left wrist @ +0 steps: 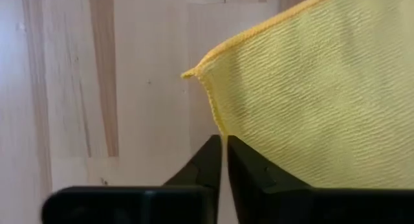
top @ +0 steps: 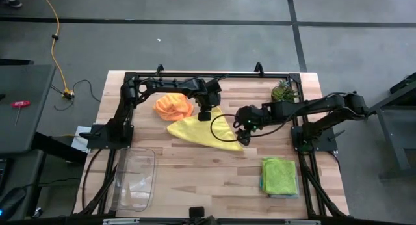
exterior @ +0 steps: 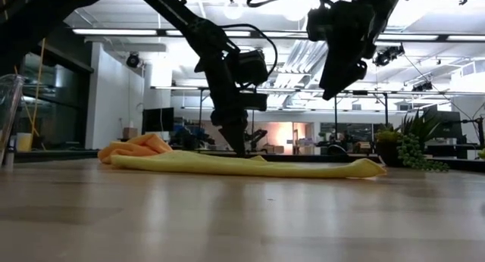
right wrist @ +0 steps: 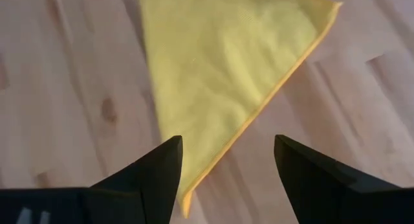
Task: Fold microfiber towels
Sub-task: Fold the yellow microfiber cloth
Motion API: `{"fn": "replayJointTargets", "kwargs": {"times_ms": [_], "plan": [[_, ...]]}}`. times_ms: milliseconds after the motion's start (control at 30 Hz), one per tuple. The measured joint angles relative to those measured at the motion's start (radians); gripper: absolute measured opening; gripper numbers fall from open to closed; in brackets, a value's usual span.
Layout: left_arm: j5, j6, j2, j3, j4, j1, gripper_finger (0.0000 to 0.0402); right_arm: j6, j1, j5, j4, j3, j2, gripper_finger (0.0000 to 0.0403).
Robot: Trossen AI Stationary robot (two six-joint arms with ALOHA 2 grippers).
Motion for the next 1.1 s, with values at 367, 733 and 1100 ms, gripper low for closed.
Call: {"fn": "replayJointTargets", "kwargs": {"times_ms": [367,733,1100], "plan": [[0.045,-0.058,-0.046,-0.001,-0.117,0.022,0.0000,0.007,0.002,0.031,0.036,0.000,0.000,0.0236],[0.185,-0.259,-0.335,-0.363,0.134,-0.008,0.0000,0.039,0.002,0.105,0.058,0.000,0.000,0.0236],[-0.068,-0.601,-0.450,-0.694,0.445,-0.223,0.0000,0.232,-0.001,0.277,0.082,0.000,0.001,0.0236]]}}
